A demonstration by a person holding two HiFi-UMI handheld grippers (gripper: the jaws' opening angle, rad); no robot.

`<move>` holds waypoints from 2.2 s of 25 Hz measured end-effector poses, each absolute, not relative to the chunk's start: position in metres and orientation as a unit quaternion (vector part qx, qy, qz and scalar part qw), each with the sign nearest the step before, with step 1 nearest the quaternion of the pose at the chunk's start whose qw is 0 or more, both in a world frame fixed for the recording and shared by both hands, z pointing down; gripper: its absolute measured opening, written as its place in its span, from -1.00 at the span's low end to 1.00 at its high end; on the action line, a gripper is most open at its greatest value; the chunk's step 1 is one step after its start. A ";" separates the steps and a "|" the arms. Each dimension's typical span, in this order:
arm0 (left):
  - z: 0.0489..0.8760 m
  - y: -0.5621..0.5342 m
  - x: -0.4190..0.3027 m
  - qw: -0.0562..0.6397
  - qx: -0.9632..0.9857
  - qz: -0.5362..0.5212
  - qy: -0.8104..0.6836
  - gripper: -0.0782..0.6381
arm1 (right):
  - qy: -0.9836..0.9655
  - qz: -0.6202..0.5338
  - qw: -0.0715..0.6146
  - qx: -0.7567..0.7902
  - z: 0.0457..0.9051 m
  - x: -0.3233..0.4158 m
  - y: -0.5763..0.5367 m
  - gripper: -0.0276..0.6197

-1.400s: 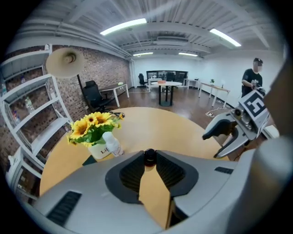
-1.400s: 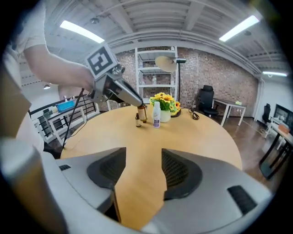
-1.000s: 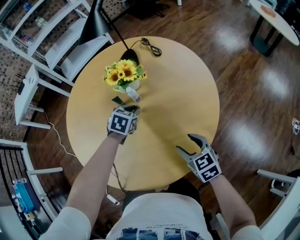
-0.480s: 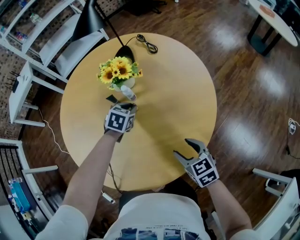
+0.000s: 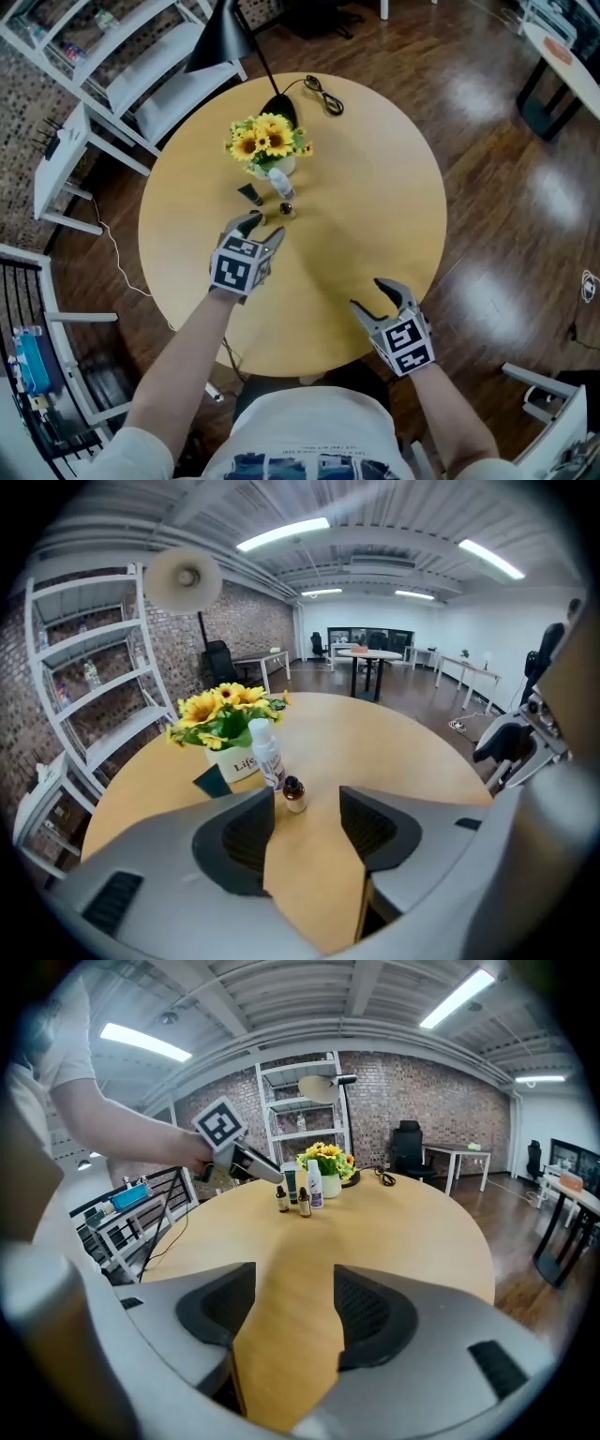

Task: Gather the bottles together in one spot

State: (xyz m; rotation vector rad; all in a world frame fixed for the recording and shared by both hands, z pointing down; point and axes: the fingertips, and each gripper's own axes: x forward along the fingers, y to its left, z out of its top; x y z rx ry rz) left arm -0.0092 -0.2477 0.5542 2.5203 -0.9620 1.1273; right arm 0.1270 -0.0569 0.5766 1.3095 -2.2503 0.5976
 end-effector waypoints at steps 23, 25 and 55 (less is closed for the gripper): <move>0.478 0.066 -0.255 0.234 0.836 0.240 -0.433 -0.16 | -0.794 0.164 0.217 0.544 0.483 -0.001 0.078 -0.04; 0.483 0.082 -0.267 0.243 0.833 0.240 -0.435 -0.16 | -0.792 0.155 0.219 0.548 0.476 -0.012 0.093 -0.04; 0.462 0.162 -0.363 0.209 0.841 0.188 -0.463 -0.16 | -0.755 0.181 0.185 0.602 0.456 -0.053 0.168 -0.15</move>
